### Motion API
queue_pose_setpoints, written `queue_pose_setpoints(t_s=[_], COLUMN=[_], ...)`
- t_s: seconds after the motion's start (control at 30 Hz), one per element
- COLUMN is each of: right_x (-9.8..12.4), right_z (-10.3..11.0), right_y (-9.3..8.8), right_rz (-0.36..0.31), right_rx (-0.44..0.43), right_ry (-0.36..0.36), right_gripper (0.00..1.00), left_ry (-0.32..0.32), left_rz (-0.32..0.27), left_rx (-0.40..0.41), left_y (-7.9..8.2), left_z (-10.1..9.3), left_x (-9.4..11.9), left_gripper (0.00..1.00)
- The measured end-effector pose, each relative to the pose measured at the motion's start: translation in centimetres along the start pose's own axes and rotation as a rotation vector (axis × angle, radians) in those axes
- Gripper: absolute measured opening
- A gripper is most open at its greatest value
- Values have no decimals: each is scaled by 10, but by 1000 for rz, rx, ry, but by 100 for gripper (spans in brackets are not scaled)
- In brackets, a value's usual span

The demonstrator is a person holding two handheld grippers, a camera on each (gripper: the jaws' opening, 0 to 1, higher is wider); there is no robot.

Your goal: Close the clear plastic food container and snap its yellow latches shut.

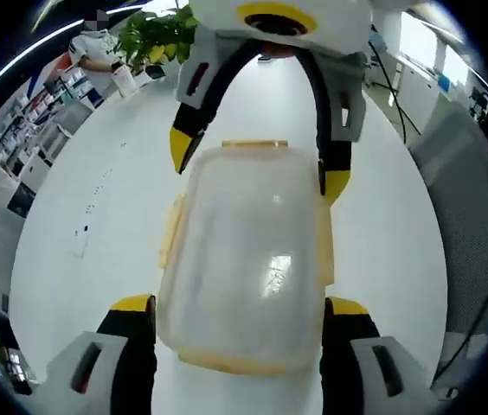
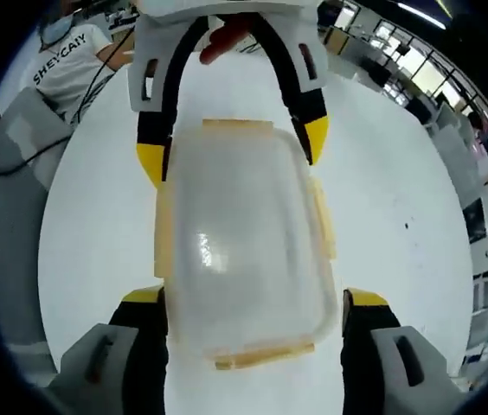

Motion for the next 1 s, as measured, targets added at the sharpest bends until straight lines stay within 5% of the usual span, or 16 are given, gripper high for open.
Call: queue_pose_setpoints(t_s=[0.43,1.0], right_x=[13,30], right_z=[6,19], right_y=[-11,-6], right_rz=[-234,-473], right_rx=[-285,-559], right_ry=[-64,-89], right_gripper=[100,100], left_ry=[142,303], left_rz=[-183,-411], left_rx=[186,454], left_y=[-7,-8], left_z=[-7,-23], left_x=[13,25], left_gripper=[76,92])
Point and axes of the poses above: the point that each gripper's makers call its tool centre point, and the gripper's own axes: x roughly backward along the fingers, z roughly to its left, y roughly out of its top, the point moved 6 cm from there along x, roughly backward along the fingers, and after that the axes turned 7 degrees about -x, right-handed, at the moved point
